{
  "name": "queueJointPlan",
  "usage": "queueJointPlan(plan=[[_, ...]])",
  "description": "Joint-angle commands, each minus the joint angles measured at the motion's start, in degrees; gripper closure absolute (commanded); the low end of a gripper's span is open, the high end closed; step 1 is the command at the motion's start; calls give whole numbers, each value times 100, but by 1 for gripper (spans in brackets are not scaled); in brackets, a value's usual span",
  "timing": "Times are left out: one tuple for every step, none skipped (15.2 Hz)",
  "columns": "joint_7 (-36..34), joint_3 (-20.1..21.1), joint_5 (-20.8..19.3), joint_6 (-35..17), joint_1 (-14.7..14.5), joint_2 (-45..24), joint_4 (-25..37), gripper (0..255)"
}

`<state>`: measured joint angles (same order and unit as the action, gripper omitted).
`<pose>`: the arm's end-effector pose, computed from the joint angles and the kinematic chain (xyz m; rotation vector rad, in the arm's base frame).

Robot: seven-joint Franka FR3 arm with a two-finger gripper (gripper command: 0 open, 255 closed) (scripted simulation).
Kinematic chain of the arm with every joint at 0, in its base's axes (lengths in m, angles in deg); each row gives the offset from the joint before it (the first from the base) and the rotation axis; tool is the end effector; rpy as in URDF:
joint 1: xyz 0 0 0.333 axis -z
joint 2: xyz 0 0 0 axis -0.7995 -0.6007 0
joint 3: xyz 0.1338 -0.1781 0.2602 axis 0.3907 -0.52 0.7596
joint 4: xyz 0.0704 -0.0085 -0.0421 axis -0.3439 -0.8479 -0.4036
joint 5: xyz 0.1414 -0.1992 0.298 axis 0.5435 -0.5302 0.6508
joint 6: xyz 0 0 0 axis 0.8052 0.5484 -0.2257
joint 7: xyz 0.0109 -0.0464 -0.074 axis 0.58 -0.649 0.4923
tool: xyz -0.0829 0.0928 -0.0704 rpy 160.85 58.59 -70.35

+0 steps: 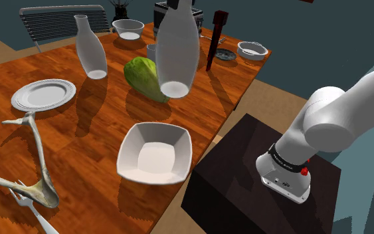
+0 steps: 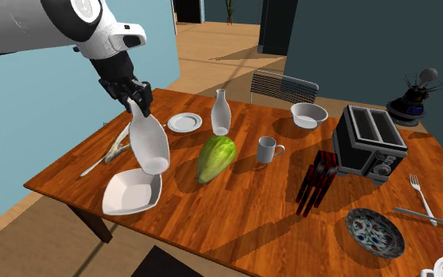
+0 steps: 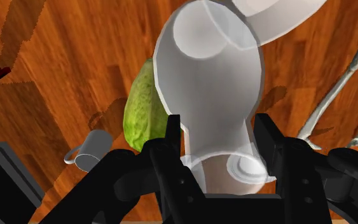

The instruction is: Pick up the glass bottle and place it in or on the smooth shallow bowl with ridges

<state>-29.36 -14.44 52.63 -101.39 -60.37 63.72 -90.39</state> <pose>0.3322 0.2649 0.6984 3.1115 0.1333 0.3154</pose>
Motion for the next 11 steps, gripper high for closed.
queueJointPlan(plan=[[-313, 245, -16, 144, -46, -133, 275, 255], [-467, 370, -29, 210, -68, -202, 406, 255], [-623, 501, -47, 277, -87, -279, 545, 255], [-784, 638, -73, 345, -105, -365, 692, 255], [-950, 778, -107, 415, -126, -462, 848, 255], [-1120, 925, -151, 487, -146, -569, 1014, 255], [-1297, 1079, -205, 562, -165, -689, 1190, 255], [-1497, 1257, -280, 648, -189, -835, 1394, 255], [-1482, 1233, -250, 562, -198, -779, 1260, 255], [-1468, 1213, -221, 476, -206, -725, 1130, 255], [-1455, 1194, -194, 392, -214, -674, 1003, 255]])
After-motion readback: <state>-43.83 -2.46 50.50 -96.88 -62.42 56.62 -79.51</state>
